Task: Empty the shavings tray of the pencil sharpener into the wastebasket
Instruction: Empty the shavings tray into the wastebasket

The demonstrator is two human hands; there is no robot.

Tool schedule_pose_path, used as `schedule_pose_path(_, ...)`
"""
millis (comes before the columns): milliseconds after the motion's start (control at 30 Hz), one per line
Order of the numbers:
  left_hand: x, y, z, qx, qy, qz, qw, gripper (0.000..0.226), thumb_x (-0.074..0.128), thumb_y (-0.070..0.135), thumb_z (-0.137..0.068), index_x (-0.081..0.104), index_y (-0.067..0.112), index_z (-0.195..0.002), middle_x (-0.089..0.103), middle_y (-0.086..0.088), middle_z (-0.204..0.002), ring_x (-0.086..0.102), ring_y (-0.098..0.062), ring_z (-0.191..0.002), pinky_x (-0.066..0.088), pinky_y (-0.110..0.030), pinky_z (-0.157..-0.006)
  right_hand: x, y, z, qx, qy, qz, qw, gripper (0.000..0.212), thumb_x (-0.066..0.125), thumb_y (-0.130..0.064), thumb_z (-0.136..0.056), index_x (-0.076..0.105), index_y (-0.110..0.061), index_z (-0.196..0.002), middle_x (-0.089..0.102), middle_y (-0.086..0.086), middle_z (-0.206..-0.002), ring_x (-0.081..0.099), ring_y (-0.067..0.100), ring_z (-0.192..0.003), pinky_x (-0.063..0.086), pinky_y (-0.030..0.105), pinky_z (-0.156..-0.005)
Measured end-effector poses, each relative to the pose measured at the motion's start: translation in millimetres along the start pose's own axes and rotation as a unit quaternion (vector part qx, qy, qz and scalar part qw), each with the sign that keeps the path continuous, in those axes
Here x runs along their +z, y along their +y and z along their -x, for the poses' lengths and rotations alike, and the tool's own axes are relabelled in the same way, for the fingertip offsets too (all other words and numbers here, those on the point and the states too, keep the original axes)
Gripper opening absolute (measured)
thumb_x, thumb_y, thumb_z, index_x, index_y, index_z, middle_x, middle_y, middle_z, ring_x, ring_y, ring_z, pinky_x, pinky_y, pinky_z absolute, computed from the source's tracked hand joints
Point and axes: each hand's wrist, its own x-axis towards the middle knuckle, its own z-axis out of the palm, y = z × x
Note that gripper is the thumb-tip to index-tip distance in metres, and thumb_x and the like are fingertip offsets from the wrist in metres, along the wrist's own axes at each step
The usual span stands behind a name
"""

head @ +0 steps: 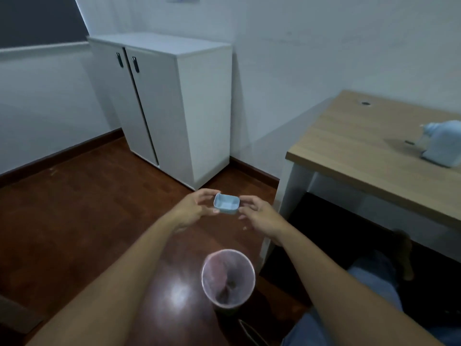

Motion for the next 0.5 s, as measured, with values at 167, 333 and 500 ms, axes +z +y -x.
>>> schedule_pose_path(167,-20,77,-1,0.058,-0.008,0.017,0.998,0.051,0.083,-0.005,-0.092,0.069,0.019,-0.135,0.071,-0.005,-0.141,0.068,-0.022,-0.131,0.06,-0.029,-0.104,-32,-76,6,-0.076,0.007,0.04,0.996,0.051,0.06,-0.022,-0.111,0.049,-0.017,-0.16,0.07,0.007,-0.144,0.078,0.026,-0.118,0.066,0.044,-0.091)
schedule_pose_path(333,-15,136,6,0.112,-0.002,-0.041,0.993,0.064,0.088,0.015,-0.092,0.063,0.023,-0.15,0.069,0.005,-0.143,0.067,-0.011,-0.132,0.054,-0.019,-0.103,-63,-122,23,-0.106,0.018,0.069,0.992,0.052,0.058,-0.027,-0.111,0.048,-0.019,-0.161,0.067,0.003,-0.147,0.078,0.021,-0.116,0.067,0.045,-0.099)
schedule_pose_path(500,8,183,8,0.156,-0.016,-0.08,0.984,0.06,0.088,0.016,-0.093,0.064,0.021,-0.148,0.069,0.005,-0.141,0.066,-0.002,-0.127,0.056,-0.008,-0.091,-106,-145,50,-0.142,0.052,0.123,0.981,0.055,0.057,-0.039,-0.112,0.049,-0.014,-0.16,0.067,0.004,-0.144,0.078,0.022,-0.113,0.067,0.046,-0.097)
